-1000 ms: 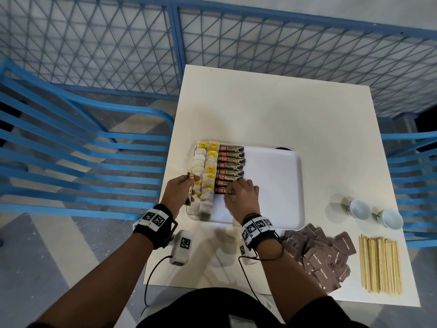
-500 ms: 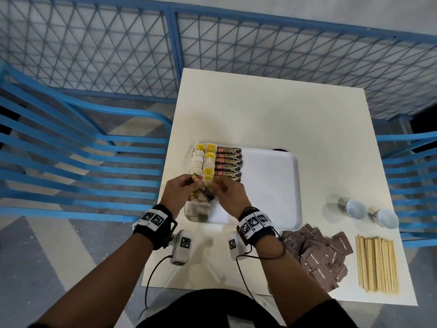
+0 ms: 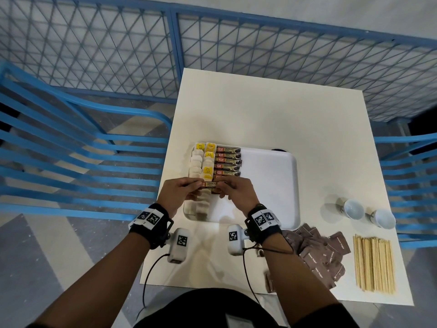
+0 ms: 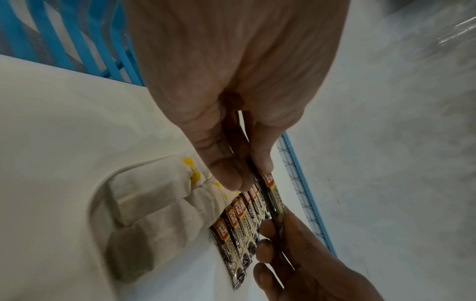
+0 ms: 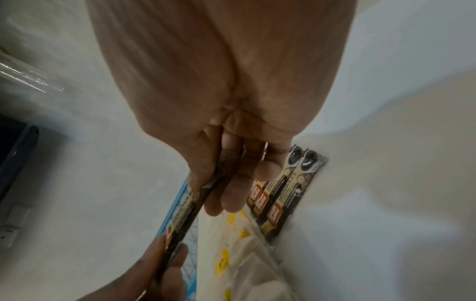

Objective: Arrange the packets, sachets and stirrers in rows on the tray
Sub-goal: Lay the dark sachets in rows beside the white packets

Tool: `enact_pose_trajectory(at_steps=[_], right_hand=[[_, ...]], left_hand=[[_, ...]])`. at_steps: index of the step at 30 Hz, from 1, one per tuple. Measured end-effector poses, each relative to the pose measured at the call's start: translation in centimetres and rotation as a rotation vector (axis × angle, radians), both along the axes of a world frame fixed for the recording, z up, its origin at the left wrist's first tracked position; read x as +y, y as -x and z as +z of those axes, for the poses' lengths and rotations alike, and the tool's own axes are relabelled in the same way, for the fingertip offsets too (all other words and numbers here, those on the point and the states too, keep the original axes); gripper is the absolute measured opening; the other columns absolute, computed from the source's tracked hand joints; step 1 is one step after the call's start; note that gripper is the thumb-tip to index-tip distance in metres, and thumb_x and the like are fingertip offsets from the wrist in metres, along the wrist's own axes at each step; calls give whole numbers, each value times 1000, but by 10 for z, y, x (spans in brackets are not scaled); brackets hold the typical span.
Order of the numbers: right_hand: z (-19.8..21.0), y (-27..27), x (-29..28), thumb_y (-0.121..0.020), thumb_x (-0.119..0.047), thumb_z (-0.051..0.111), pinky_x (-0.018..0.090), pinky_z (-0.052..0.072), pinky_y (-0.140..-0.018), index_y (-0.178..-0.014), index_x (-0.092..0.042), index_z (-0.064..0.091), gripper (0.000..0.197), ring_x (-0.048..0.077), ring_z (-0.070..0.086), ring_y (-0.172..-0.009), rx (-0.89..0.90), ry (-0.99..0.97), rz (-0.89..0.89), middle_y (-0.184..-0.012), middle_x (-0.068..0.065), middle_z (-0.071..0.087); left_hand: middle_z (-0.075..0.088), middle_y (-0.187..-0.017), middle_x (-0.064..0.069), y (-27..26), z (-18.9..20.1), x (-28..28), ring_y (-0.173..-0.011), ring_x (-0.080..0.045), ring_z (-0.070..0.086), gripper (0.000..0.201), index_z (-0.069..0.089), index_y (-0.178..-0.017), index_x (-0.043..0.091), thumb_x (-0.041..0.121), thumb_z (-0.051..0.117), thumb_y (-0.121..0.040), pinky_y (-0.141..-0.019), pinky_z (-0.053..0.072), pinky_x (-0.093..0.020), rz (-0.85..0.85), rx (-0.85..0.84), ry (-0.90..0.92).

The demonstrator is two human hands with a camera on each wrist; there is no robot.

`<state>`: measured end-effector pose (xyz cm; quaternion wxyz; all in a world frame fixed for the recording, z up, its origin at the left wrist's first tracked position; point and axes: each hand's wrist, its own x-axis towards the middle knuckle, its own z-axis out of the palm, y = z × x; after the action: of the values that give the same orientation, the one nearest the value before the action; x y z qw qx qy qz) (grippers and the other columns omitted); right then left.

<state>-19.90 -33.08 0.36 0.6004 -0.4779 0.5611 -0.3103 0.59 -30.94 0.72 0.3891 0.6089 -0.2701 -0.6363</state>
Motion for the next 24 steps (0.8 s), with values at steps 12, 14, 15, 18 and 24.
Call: enact_pose_trajectory(at_steps=[12, 14, 15, 18, 24], right_hand=[[-6, 6, 11, -90, -24, 72, 21, 49, -85, -114, -21, 74, 25, 11, 68, -91, 363, 239, 39, -100, -5, 75], [-6, 4, 15, -83, -29, 75, 27, 44, -88, -117, -24, 71, 34, 16, 57, -100, 558, 451, 137, -108, -4, 70], [-8, 3, 16, -80, -30, 76, 32, 43, -88, -115, -25, 71, 35, 20, 54, -102, 630, 534, 186, -109, -2, 68], [-14, 3, 19, -78, -24, 79, 39, 43, -82, -107, -23, 74, 29, 25, 53, -102, 716, 606, 254, -105, -1, 64], [-32, 29, 32, -82, -24, 78, 44, 46, -83, -105, -20, 75, 24, 27, 54, -97, 808, 524, 183, -101, 1, 65]], left_hand=[[74, -83, -19, 5, -8, 6, -65, -24, 66, 11, 78, -95, 1, 5, 78, -86, -63, 61, -30, 54, -61, -22], [74, -82, -18, 8, -8, 8, -66, -24, 67, 8, 79, -93, 4, 5, 77, -86, -65, 62, -31, 44, -59, -21], [75, -83, -17, 11, -8, 9, -66, -24, 67, 7, 78, -93, 4, 5, 76, -87, -66, 62, -31, 35, -57, -21], [76, -86, -17, 15, -7, 13, -67, -23, 70, 9, 77, -98, 3, 6, 73, -90, -65, 62, -29, 10, -62, -32], [77, -89, -18, 8, -14, 23, -72, -27, 71, 15, 74, -102, 4, 17, 71, -95, -64, 59, -36, -8, -129, -67]])
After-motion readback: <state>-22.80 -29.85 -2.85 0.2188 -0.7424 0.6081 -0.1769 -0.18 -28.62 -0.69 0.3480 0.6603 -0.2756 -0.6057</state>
